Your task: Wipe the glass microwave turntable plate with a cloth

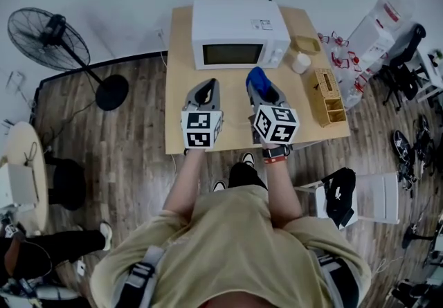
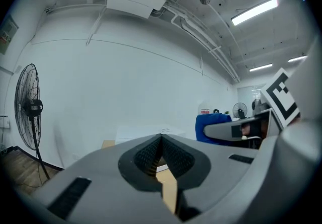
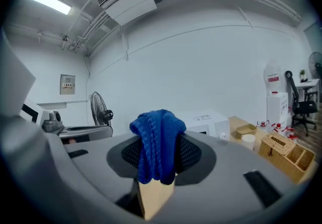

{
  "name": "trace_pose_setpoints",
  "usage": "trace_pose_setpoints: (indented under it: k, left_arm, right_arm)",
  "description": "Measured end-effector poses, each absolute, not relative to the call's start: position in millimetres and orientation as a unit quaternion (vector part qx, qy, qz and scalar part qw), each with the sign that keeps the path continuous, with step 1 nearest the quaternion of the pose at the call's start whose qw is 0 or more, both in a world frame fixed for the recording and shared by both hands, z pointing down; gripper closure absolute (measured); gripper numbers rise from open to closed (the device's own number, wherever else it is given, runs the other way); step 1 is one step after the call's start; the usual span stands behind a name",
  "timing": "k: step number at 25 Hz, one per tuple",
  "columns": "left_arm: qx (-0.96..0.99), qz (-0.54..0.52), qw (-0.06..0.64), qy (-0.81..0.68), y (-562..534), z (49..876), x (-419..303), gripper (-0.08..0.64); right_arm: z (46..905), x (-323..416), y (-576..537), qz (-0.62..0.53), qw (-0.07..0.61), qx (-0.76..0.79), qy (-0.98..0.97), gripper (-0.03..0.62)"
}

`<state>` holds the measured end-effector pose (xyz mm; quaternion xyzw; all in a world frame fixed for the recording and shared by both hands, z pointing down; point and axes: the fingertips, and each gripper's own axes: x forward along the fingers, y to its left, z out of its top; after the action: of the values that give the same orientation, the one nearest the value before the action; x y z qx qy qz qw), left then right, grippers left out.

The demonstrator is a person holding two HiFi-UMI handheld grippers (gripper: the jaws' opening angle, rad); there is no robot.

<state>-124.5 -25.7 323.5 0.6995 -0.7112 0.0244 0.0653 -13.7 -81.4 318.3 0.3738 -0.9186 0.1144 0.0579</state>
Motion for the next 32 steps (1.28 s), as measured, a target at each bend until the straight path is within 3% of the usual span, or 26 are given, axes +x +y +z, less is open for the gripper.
trace_pose_setpoints:
  k: [17, 32]
  left_arm:
    - [0.720, 0.034, 0.110, -0.684, -157.7, 431.0, -152.3, 0.541]
    - [0.715, 0.040, 0.154, -0.680, -199.5, 489.5, -181.7, 0.541]
  right_arm:
    - [459.2, -65.4, -217.3, 0.203, 0.170, 0.317, -0.911, 0.449]
    - [572.2, -108.1, -241.4, 0.282, 0.263, 0.246, -0.889, 0.445]
